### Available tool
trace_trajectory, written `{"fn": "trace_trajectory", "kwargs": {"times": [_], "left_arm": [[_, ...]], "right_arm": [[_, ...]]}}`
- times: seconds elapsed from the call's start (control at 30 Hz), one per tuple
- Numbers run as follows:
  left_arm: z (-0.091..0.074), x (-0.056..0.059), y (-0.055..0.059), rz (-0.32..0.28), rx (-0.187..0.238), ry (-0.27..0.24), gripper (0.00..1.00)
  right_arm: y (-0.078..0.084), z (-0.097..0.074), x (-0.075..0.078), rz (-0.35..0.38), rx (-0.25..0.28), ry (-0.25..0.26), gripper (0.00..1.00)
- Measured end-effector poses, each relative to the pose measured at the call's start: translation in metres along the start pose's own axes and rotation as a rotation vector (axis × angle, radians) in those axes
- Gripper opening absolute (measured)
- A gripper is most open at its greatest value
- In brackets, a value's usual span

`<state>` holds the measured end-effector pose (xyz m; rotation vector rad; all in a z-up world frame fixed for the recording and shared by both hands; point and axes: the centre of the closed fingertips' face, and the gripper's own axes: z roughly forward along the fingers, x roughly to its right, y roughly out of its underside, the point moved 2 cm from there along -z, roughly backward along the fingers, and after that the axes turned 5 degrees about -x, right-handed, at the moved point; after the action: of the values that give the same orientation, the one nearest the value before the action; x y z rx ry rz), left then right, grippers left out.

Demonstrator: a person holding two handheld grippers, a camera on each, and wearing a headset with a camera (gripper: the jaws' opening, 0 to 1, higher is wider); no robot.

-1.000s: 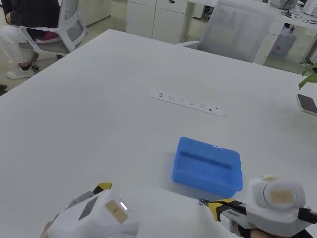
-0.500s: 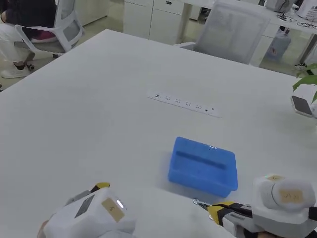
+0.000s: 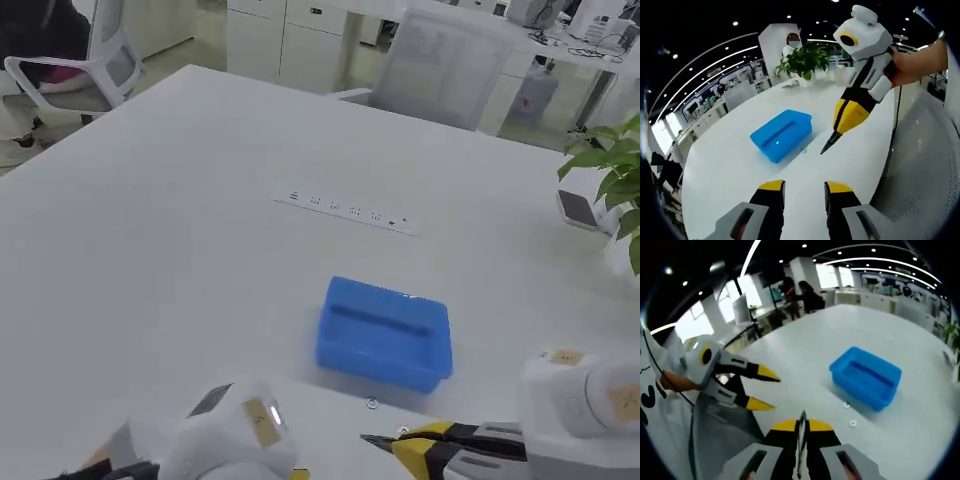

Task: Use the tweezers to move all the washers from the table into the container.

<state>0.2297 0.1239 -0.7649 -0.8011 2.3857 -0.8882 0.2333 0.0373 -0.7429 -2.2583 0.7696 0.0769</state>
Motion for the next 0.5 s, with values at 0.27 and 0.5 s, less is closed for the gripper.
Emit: {"fn": "trace_trajectory", "kwargs": {"times": [0.27, 0.5], "left_arm": [[0.017, 0.025, -0.011, 0.144, 0.035, 0.112, 0.26], [0.019, 0.031, -0.019, 0.164, 0.062, 0.122, 0.11]], "right_arm": [[-0.005, 0.002, -0.017, 0.032, 0.009, -0.07, 0.02], [-0.011, 0.004, -0.026, 0.029, 0.008, -0.093, 0.02]]}}
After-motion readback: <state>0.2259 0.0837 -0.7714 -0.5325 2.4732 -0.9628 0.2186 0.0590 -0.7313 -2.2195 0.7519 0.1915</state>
